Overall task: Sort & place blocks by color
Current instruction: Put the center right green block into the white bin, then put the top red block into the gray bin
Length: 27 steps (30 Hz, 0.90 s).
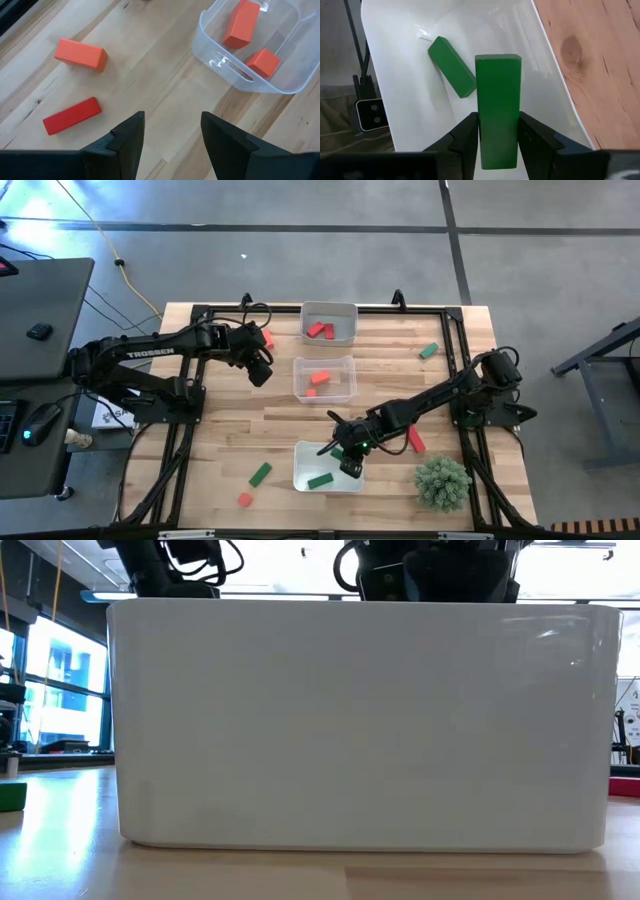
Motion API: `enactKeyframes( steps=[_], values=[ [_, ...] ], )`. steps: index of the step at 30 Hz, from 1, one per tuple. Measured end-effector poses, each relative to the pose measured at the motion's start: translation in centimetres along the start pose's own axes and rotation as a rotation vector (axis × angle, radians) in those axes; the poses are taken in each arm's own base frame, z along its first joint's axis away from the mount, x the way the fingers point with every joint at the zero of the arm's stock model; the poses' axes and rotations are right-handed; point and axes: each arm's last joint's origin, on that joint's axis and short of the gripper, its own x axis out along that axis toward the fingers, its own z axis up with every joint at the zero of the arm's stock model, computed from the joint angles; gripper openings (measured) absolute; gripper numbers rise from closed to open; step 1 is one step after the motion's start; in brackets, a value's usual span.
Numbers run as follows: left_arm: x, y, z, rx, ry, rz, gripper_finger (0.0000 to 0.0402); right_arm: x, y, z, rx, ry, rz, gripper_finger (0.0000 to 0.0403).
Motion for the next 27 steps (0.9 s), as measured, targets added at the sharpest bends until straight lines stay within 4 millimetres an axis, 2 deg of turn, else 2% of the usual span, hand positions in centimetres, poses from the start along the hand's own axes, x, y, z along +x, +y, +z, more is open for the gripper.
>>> enactKeyframes(
  steps=[13, 20, 27],
  values=[
    [0.0, 0.05, 0.02, 0.0, -0.007, 0.017, 0.0184, 0.0, 0.09, 0.06, -0.012, -0.001, 0.013, 0.012],
    [0.0, 0.05, 0.02, -0.001, -0.007, 0.017, 0.0184, -0.06, 0.77, 0.69, -0.052, -0.065, 0.085, 0.0144],
    [0.0, 0.05, 0.01, -0.001, -0.006, 0.017, 0.0184, -0.05, 0.79, 0.69, -0.072, -0.067, 0.086, 0.0146]
  ],
)
